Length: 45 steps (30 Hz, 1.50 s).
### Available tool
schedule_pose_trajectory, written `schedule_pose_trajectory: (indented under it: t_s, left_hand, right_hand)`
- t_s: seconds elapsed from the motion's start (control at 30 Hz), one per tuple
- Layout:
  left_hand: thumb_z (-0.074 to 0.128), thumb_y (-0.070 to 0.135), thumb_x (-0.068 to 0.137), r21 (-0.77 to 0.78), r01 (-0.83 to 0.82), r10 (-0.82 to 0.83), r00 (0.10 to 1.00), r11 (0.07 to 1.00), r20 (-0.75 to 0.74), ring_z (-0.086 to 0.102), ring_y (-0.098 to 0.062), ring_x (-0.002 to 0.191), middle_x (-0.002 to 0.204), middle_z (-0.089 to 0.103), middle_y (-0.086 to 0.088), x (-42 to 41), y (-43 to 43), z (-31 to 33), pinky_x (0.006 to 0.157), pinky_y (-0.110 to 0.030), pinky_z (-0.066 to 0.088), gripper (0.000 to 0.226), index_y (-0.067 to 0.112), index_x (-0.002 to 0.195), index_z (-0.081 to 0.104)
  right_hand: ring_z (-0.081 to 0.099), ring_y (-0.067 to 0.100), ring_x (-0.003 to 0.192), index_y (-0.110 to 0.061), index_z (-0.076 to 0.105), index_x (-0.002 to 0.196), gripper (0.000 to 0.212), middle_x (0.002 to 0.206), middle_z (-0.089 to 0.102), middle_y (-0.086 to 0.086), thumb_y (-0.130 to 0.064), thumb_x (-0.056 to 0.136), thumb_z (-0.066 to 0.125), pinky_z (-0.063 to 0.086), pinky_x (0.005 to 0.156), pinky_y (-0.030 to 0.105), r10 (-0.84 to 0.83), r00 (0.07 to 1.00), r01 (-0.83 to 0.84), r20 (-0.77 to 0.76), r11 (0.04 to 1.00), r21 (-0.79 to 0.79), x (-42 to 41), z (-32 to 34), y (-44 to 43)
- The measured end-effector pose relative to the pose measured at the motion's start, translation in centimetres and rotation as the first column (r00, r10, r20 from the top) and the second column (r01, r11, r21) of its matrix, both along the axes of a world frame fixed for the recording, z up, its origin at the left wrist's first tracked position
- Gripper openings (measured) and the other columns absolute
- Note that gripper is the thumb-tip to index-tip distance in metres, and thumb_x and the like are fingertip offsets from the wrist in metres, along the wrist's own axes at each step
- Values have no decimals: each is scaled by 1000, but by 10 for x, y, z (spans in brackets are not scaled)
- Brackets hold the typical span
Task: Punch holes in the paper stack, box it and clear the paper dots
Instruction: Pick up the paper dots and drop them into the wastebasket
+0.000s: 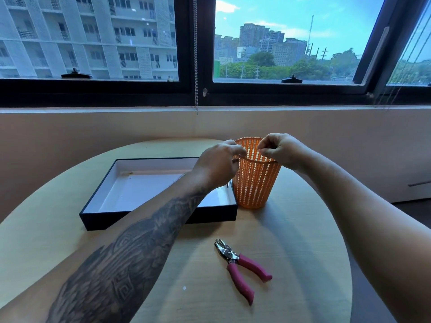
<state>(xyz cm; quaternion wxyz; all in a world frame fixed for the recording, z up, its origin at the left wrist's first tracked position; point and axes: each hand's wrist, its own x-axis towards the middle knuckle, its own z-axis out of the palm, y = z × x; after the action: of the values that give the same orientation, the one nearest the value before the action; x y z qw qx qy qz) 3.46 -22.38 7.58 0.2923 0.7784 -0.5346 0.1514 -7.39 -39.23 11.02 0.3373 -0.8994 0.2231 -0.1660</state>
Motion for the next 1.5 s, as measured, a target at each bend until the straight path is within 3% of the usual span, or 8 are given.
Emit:
schedule_pose_trajectory:
  t_s: [0.17, 0.57, 0.87, 1.0, 1.07, 1.23, 1.37, 1.5]
  left_hand:
    - [59, 19, 95, 7, 2, -2, 1000, 1000, -12, 67, -17, 101, 120, 67, 5, -1, 1, 0, 81, -38, 57, 26, 24, 117, 72]
    - [57, 19, 96, 51, -12, 14, 999, 999, -29, 64, -19, 111, 129, 64, 6, -6, 6, 2, 87, -36, 54, 31, 25, 124, 68]
    - [56, 21, 96, 111, -12, 17, 999, 994, -45, 56, -19, 126, 143, 57, 7, -6, 9, 0, 98, -35, 46, 39, 26, 134, 61]
    - [59, 24, 95, 175, -5, 14, 999, 985, -51, 35, -20, 145, 160, 36, 2, -10, 18, -3, 113, -41, 39, 57, 25, 149, 44]
    - [61, 27, 95, 173, -10, 24, 997, 985, -75, 33, -22, 146, 162, 32, 1, -11, 29, -7, 113, -45, 40, 61, 25, 151, 39]
    - [60, 25, 94, 105, -13, 27, 991, 994, -128, 52, -20, 127, 138, 59, 3, -13, 78, -31, 100, -40, 47, 33, 23, 127, 64]
    - [61, 24, 93, 120, -42, 69, 971, 992, -231, 60, -14, 107, 112, 69, 10, -20, 121, -66, 90, -37, 51, 17, 24, 106, 72]
    - [62, 23, 90, 169, -78, 131, 934, 982, -333, 65, -11, 93, 100, 67, 14, -25, 155, -107, 83, -33, 53, 15, 26, 97, 74]
  right_hand:
    - [63, 13, 84, -20, 64, 95, 8, 94, 65, 1, -13, 96, 66, 46, 63, 19, -3, 999, 0, -43, 996, -86, 1, -1, 3]
    - [65, 10, 84, -21, 69, 89, 20, 93, 68, -1, -2, 93, 65, 46, 62, 15, -2, 999, -1, -32, 993, -115, -1, -2, 3]
    - [67, 14, 88, -21, 70, 94, 8, 93, 69, -2, -14, 94, 69, 48, 65, 19, 5, 1000, -5, 0, 988, -152, 1, -6, 2]
    - [65, 17, 93, -17, 72, 105, 11, 99, 67, -5, -20, 95, 68, 57, 78, 31, 54, 993, -21, 103, 954, -299, -6, -11, 10]
    - [58, 12, 100, -18, 72, 109, 16, 105, 64, -6, -23, 95, 68, 54, 87, 37, 67, 984, 10, 164, 903, -429, -11, -13, 18]
    - [60, 18, 104, -20, 73, 108, 17, 109, 70, -2, -22, 92, 67, 49, 94, 44, 187, 957, -39, 224, 844, -536, -29, -26, 63]
    - [59, 17, 94, -24, 72, 101, 13, 96, 68, -7, -23, 89, 67, 49, 87, 44, 283, 942, -166, 179, 858, -486, -42, -61, 108]
    - [58, 12, 80, -20, 73, 97, 9, 88, 65, -8, -22, 90, 68, 51, 72, 34, 401, 913, -342, 68, 846, -409, -58, -106, 155]
